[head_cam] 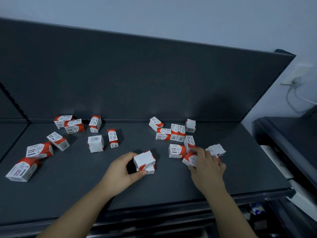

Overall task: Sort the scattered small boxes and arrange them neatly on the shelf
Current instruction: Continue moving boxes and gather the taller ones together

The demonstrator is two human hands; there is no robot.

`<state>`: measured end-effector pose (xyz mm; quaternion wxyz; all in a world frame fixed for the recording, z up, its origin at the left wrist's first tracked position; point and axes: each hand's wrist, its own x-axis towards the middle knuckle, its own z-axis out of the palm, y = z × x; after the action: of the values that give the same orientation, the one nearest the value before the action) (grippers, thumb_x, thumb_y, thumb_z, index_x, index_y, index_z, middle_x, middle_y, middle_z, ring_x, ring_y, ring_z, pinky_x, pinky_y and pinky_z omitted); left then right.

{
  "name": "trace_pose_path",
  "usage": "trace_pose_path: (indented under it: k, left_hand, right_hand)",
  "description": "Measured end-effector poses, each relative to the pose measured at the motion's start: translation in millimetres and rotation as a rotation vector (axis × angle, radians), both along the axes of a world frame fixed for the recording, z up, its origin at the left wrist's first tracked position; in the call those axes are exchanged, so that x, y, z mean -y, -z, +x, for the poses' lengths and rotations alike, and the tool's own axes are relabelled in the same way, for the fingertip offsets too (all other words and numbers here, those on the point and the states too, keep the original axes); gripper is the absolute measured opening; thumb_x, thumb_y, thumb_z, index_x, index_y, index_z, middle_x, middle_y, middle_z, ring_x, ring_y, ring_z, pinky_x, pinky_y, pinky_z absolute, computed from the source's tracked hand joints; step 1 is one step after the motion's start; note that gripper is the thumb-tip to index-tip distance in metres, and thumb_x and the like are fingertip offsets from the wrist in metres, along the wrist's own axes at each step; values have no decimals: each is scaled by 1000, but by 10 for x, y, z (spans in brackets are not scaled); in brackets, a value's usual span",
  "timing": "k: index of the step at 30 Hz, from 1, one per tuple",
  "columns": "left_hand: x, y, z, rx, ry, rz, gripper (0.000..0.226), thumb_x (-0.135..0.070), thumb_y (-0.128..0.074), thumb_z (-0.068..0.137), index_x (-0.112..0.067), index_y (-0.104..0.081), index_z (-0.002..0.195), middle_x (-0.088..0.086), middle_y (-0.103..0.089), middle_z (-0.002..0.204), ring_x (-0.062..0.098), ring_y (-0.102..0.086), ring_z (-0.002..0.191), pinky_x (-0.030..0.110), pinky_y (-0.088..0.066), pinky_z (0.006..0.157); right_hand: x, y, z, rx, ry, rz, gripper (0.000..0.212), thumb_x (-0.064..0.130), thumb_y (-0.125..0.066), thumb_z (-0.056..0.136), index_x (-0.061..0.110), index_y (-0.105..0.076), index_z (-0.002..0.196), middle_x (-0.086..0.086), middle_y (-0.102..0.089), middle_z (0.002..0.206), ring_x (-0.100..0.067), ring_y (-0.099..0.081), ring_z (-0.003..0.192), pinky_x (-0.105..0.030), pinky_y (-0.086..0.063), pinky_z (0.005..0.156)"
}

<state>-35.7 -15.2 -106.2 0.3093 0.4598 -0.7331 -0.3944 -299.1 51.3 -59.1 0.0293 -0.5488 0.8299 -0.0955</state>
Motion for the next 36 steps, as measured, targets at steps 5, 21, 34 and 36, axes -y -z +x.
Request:
trace_pose_path:
  k: [5, 21, 34, 36]
  left_hand:
    - [5, -19, 4, -39, 30, -25, 38, -32, -83, 70, -32, -67, 104, -21, -63, 102, 2, -61, 100, 13, -44, 82]
    - [-23, -56, -9, -35, 4, -25, 39, -23, -85, 73, -32, -68, 107, -23, -63, 104, 0, -61, 100, 11, -44, 82]
    - [-14, -70, -25, -4, -18, -70, 46, -25, -84, 75, -44, -59, 109, -30, -57, 113, -7, -57, 105, 4, -40, 84]
    - [-9, -76, -24, -8, -21, -65, 48, -27, -84, 75, -48, -56, 109, -33, -56, 115, -8, -56, 106, 2, -38, 85]
  right_hand:
    - [61, -104, -31, 283, -248, -113, 47, 26, -71, 87, 29, -52, 130, 8, -48, 126, -14, -46, 120, -43, -37, 107]
    - [416, 244, 464, 472, -176, -343, 40, 25, -66, 92, 22, -51, 129, 1, -45, 134, -11, -48, 121, -15, -37, 87]
    - [221, 175, 239, 644, -340, -100, 47, 11, -65, 91, 39, -45, 123, 16, -60, 124, 3, -53, 118, -21, -47, 98]
    - [154, 150, 196, 698, -335, -69, 46, 13, -68, 89, 42, -47, 118, 22, -62, 120, 9, -55, 114, -15, -46, 94]
